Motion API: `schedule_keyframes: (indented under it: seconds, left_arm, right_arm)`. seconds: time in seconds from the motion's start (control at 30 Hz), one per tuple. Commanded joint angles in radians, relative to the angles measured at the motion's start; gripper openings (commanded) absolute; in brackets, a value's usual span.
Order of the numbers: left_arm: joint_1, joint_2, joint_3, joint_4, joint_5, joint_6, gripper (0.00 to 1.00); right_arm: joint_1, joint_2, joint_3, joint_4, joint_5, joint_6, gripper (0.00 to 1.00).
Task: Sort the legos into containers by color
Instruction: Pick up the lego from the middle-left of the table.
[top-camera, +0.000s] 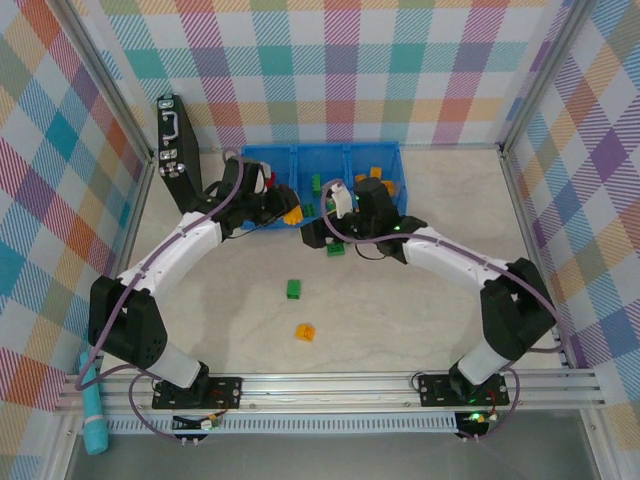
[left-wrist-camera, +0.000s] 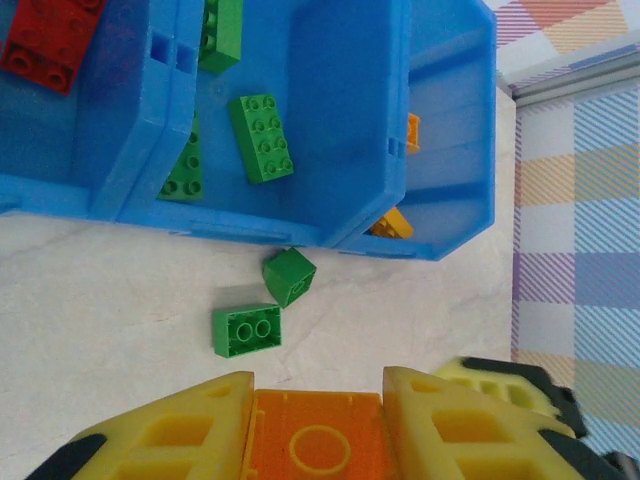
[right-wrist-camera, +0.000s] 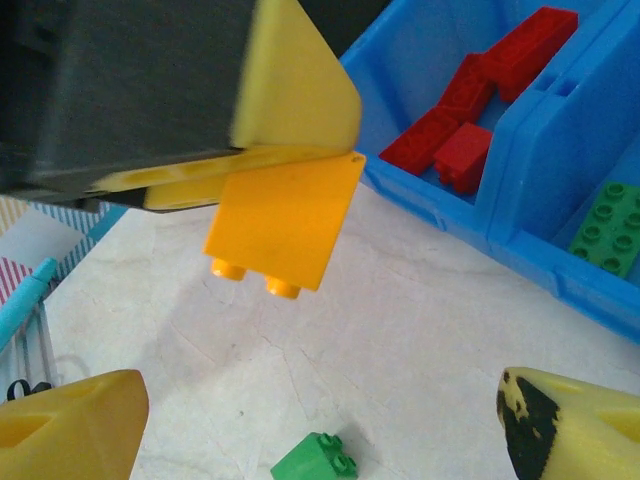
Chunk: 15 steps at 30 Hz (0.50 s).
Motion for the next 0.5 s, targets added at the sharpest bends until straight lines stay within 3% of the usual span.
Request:
schedule_keyframes:
  seconds: [0.0,0.47]
  left_arm:
    - [0.004,-0.039,-0.005,0.046,0.037,-0.052,0.28]
    - [0.004,-0.072,-0.088,0.147,0.051,-0.13,0.28]
  right_arm:
    - [0.01,0.04,0.07,0.071,-0.02,0.011,0.91]
    - [0.017,0.123,0.134,0.119,-0.048,0.083,0.88]
